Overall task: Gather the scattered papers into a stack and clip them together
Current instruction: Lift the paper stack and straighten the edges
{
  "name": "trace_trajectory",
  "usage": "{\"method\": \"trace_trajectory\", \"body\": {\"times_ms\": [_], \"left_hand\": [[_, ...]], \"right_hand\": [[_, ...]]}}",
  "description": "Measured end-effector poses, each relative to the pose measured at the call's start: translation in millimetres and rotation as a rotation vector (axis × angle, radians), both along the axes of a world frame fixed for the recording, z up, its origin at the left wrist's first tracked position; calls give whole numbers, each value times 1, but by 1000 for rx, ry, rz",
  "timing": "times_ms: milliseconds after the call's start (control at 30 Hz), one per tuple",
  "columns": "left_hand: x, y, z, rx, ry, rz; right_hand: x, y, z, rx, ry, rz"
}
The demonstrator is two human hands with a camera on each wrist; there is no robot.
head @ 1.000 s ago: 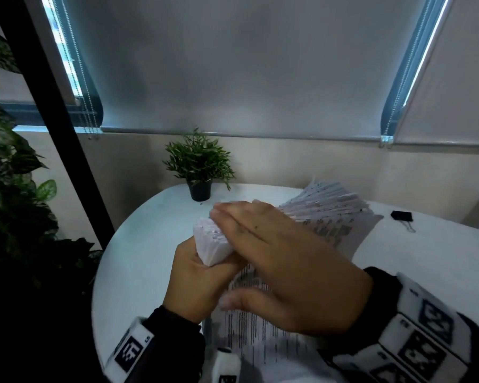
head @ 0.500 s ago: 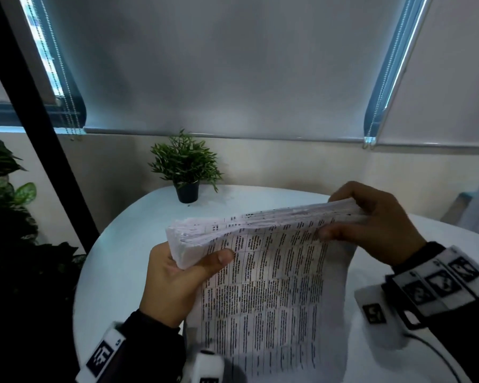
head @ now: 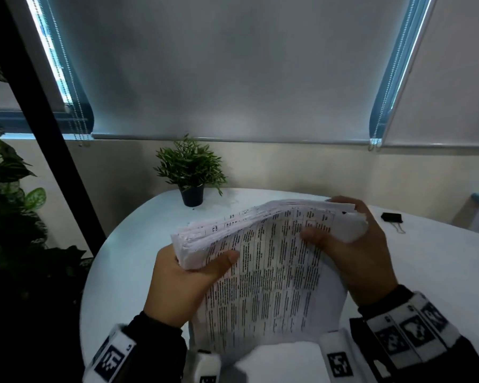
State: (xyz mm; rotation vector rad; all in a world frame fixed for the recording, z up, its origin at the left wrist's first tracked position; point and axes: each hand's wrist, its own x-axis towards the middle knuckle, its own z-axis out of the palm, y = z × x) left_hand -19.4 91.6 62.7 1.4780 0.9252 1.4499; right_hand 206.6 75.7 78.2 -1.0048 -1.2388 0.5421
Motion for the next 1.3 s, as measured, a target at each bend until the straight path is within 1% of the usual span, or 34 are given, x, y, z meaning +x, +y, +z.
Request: {"method": "trace_trajectory", "body": {"times_ms": [200,267,367,400,433,467,533,600,633,667,733,833,967,1033,1100,1133,1200,1267,1300], "left_hand": [[-6,9,2,-67,-50,-45],[-5,7,4,-73,-59,-58],[-6,4,8,-48,-85,-15],[-6,4,10,-38,-103,0],[-7,3,11,-25,-122,10],[-8,2,12,-11,-134,11],[-7,1,16,0,-152,13],[-5,-2,19,21,-175,12],[-3,-4,20,43,-166,2],[-1,-6,20,75,-129,-20],[1,-8,15,123,-58,-47],[-1,-4,7,43,-61,0],[-3,-2,5,52,-15,7],[-3,-2,4,64,17,-6],[-1,-3,6,62,-2,-41],[-2,-4,7,49,-29,-61],[-3,-4,11,-7,-81,-104],[-5,1,10,-42,-86,-136],[-6,2,10,-52,-85,-136]], "right_hand": [[11,9,3,-146,50,151],[9,9,6,-150,64,175],[4,3,11,-67,57,143],[2,1,13,-41,40,109],[0,-1,17,-22,-13,50],[0,-3,24,-6,-102,-23],[-4,-8,46,39,-366,-171],[-14,-13,64,100,-753,-307],[-26,-15,68,134,-930,-326],[-44,-17,68,163,-1055,-310],[-81,-21,55,197,-1169,-199],[-103,-14,36,212,-1199,-88],[-99,-7,33,276,-1190,-90],[-96,-6,31,319,-1220,-46],[-80,-3,32,327,-1265,11],[-67,1,34,308,-1284,8],[-38,9,40,229,-1301,-56],[-9,16,47,138,-1240,-82],[3,18,51,94,-1170,-48]]}}
